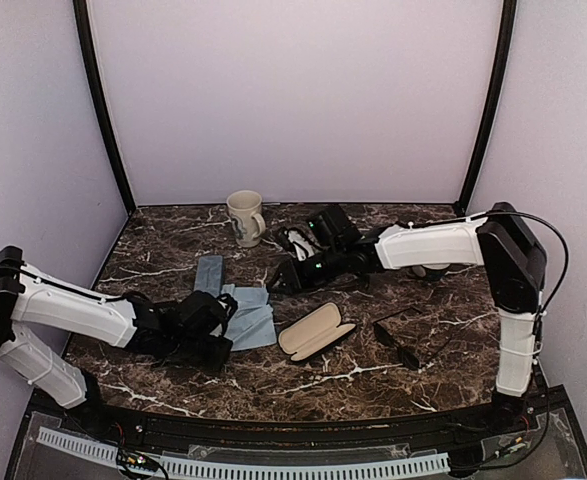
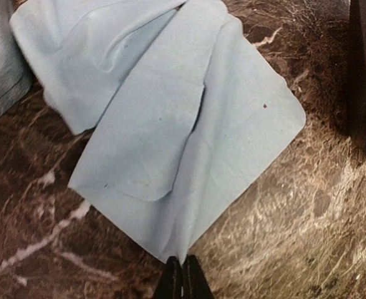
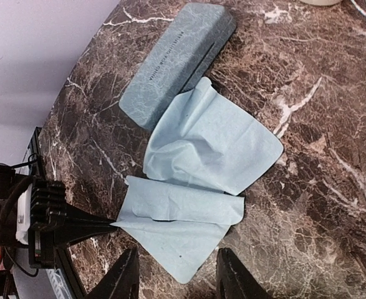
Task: Organize the sunglasses
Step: Move the glasses cleaning cloth to the center of the board.
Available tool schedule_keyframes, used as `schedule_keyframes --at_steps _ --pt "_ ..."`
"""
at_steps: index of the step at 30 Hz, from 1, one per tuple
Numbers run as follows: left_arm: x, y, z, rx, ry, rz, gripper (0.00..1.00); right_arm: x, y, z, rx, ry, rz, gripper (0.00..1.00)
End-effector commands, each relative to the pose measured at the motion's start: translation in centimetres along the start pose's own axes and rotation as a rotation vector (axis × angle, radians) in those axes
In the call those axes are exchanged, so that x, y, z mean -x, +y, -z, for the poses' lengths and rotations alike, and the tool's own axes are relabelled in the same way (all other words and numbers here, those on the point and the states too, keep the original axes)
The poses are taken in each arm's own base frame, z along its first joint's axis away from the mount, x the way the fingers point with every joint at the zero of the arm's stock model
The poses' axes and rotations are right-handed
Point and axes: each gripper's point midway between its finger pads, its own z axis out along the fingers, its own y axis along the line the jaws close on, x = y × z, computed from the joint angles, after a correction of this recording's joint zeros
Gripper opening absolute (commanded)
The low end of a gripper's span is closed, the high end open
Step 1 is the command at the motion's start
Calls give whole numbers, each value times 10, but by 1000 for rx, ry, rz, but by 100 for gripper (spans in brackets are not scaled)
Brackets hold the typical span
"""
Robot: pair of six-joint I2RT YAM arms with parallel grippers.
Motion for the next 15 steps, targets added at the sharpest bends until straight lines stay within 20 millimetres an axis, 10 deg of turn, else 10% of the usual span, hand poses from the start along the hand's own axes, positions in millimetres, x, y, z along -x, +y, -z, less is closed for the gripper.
schedule_keyframes --at_steps 1,15 --pt "-22 15 32 43 94 96 0 3 30 20 38 -14 125 44" --pt "-69 11 48 -5 158 186 0 -96 84 -30 93 161 269 38"
